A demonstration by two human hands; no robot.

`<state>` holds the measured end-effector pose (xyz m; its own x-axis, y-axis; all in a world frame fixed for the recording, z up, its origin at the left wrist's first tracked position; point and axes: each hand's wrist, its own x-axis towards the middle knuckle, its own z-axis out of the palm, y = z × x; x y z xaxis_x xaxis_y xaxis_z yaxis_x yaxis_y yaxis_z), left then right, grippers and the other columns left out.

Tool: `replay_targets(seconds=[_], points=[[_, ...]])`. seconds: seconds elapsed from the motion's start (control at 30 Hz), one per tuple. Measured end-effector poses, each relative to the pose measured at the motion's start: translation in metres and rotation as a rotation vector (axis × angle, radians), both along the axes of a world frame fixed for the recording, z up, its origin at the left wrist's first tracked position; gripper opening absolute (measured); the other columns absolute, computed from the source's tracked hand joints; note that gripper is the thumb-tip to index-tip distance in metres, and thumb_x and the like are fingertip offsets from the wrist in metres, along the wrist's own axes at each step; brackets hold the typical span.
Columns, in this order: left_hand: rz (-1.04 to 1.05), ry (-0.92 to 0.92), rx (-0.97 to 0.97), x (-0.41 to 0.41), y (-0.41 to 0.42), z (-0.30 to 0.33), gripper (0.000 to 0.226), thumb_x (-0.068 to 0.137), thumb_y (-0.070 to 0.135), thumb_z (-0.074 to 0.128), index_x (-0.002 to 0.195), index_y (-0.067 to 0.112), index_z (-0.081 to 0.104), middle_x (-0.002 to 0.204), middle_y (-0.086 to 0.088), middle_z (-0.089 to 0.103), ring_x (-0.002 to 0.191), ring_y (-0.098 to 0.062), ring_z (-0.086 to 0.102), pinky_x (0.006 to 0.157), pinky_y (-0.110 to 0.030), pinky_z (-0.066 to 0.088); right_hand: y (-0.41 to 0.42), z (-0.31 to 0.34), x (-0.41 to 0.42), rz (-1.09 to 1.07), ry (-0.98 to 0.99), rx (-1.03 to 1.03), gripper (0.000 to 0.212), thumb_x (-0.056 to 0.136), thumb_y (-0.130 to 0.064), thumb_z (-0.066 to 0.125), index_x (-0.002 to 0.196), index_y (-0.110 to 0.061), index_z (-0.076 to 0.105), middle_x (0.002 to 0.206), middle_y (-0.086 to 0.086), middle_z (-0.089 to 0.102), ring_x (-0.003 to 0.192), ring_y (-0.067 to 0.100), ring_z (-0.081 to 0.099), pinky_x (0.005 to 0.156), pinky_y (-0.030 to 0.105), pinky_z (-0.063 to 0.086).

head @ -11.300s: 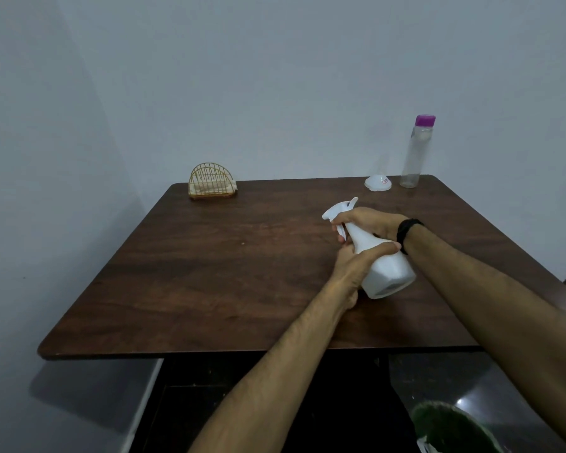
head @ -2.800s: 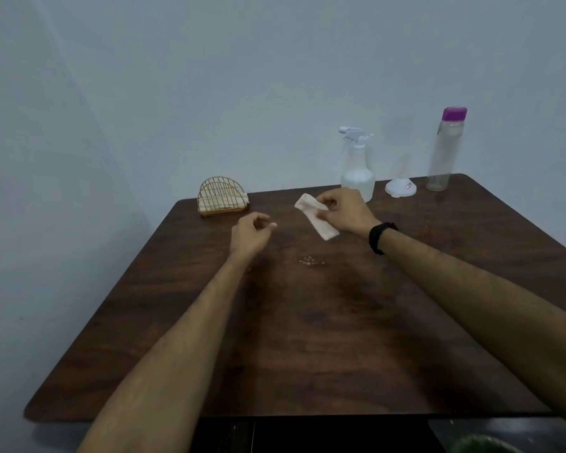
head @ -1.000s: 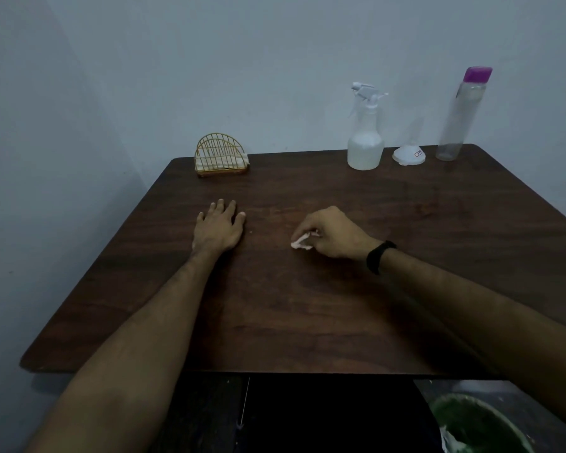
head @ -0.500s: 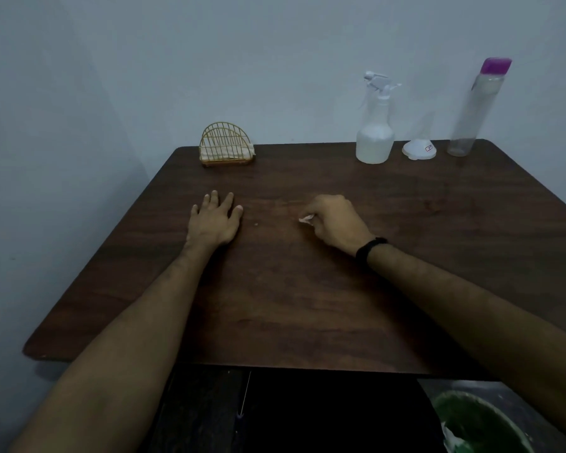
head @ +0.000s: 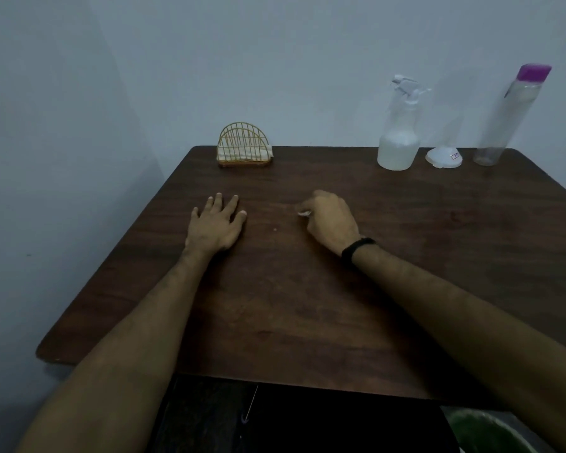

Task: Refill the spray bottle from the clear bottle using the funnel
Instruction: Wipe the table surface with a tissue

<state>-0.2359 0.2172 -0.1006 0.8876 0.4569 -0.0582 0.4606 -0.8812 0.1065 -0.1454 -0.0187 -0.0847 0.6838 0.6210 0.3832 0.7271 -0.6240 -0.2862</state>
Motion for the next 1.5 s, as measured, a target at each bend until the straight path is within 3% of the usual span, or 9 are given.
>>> replay_targets(seconds=[0.17, 0.33, 0.47, 0.7, 0.83, 1.0, 1.1, 1.33, 1.5], points=[[0.004, -0.019, -0.003, 0.001, 0.000, -0.003, 0.063, 0.103, 0.059, 0.016, 0.160, 0.034, 0.008, 0.169, -0.006, 0.003, 0.156, -0.024, 0.002, 0.124, -0.053, 0.005, 0.024, 0.015, -0.044, 0.333, 0.139, -0.078, 0.029, 0.085, -0.002, 0.066, 0.106, -0.017, 0.079, 0.107, 0.002, 0.072, 0.099, 0.016, 0.064, 0.085, 0.028, 0.053], [0.000, -0.017, -0.004, 0.000, 0.000, 0.000, 0.062, 0.103, 0.057, 0.016, 0.160, 0.033, 0.008, 0.169, -0.006, 0.003, 0.156, -0.024, 0.002, 0.123, -0.053, 0.005, 0.050, 0.034, 0.001, 0.077, 0.214, 0.206, 0.020, 0.083, -0.011, 0.077, 0.102, -0.016, 0.080, 0.106, 0.002, 0.076, 0.100, 0.013, 0.068, 0.092, 0.029, 0.056], [0.008, -0.017, -0.013, -0.001, -0.002, 0.002, 0.060, 0.105, 0.055, 0.017, 0.160, 0.033, 0.008, 0.169, -0.005, 0.004, 0.156, -0.023, 0.002, 0.124, -0.052, 0.005, 0.063, 0.018, 0.003, 0.111, 0.170, 0.010, 0.025, 0.085, -0.005, 0.069, 0.102, -0.020, 0.080, 0.112, 0.001, 0.075, 0.105, 0.017, 0.067, 0.098, 0.032, 0.053], [0.015, -0.027, -0.014, 0.000, 0.000, 0.000, 0.060, 0.105, 0.054, 0.017, 0.160, 0.033, 0.010, 0.169, -0.005, 0.005, 0.156, -0.023, 0.003, 0.123, -0.052, 0.006, 0.032, 0.013, -0.042, 0.345, 0.137, -0.040, 0.015, 0.087, -0.024, 0.066, 0.096, -0.018, 0.077, 0.100, -0.003, 0.072, 0.088, 0.010, 0.065, 0.082, 0.032, 0.056], [0.024, -0.017, -0.014, -0.002, -0.003, 0.001, 0.062, 0.103, 0.058, 0.016, 0.160, 0.033, 0.010, 0.169, -0.005, 0.004, 0.156, -0.023, 0.003, 0.124, -0.052, 0.005, -0.002, 0.024, -0.043, 0.438, 0.428, -0.077, 0.010, 0.087, -0.019, 0.074, 0.092, -0.025, 0.079, 0.099, -0.013, 0.075, 0.094, 0.000, 0.066, 0.085, 0.019, 0.054], [0.042, 0.013, -0.019, -0.003, -0.009, 0.002, 0.067, 0.102, 0.061, 0.014, 0.161, 0.030, 0.008, 0.169, -0.006, 0.001, 0.156, -0.025, 0.002, 0.124, -0.052, 0.004, -0.043, 0.032, 0.028, -0.024, 0.353, 0.258, 0.013, 0.087, -0.015, 0.076, 0.098, -0.019, 0.079, 0.110, -0.002, 0.074, 0.103, 0.005, 0.064, 0.099, 0.028, 0.052], [0.069, 0.023, -0.030, -0.006, -0.018, 0.002, 0.070, 0.101, 0.063, 0.014, 0.161, 0.027, 0.007, 0.169, -0.008, -0.001, 0.156, -0.027, 0.000, 0.124, -0.053, 0.002, -0.060, 0.016, 0.054, -0.183, 0.309, 0.153, 0.013, 0.090, -0.011, 0.070, 0.099, -0.014, 0.079, 0.118, 0.007, 0.072, 0.115, 0.021, 0.063, 0.106, 0.034, 0.047], [0.106, 0.037, -0.066, -0.004, -0.040, 0.007, 0.079, 0.100, 0.066, 0.016, 0.161, 0.017, 0.005, 0.169, -0.011, -0.004, 0.156, -0.029, -0.004, 0.123, -0.056, -0.003, -0.077, 0.007, -0.007, 0.171, 0.275, 0.067, 0.016, 0.092, -0.013, 0.067, 0.103, -0.020, 0.077, 0.112, -0.004, 0.071, 0.103, 0.006, 0.063, 0.094, 0.029, 0.055], [0.042, 0.030, -0.066, 0.011, -0.081, 0.008, 0.083, 0.100, 0.065, 0.016, 0.161, 0.010, 0.004, 0.169, -0.010, -0.004, 0.156, -0.026, -0.005, 0.122, -0.058, -0.004, -0.101, 0.024, -0.028, 0.322, 0.652, 0.102, 0.016, 0.082, -0.027, 0.081, 0.097, -0.024, 0.081, 0.101, -0.010, 0.076, 0.101, 0.003, 0.069, 0.093, 0.026, 0.055]])
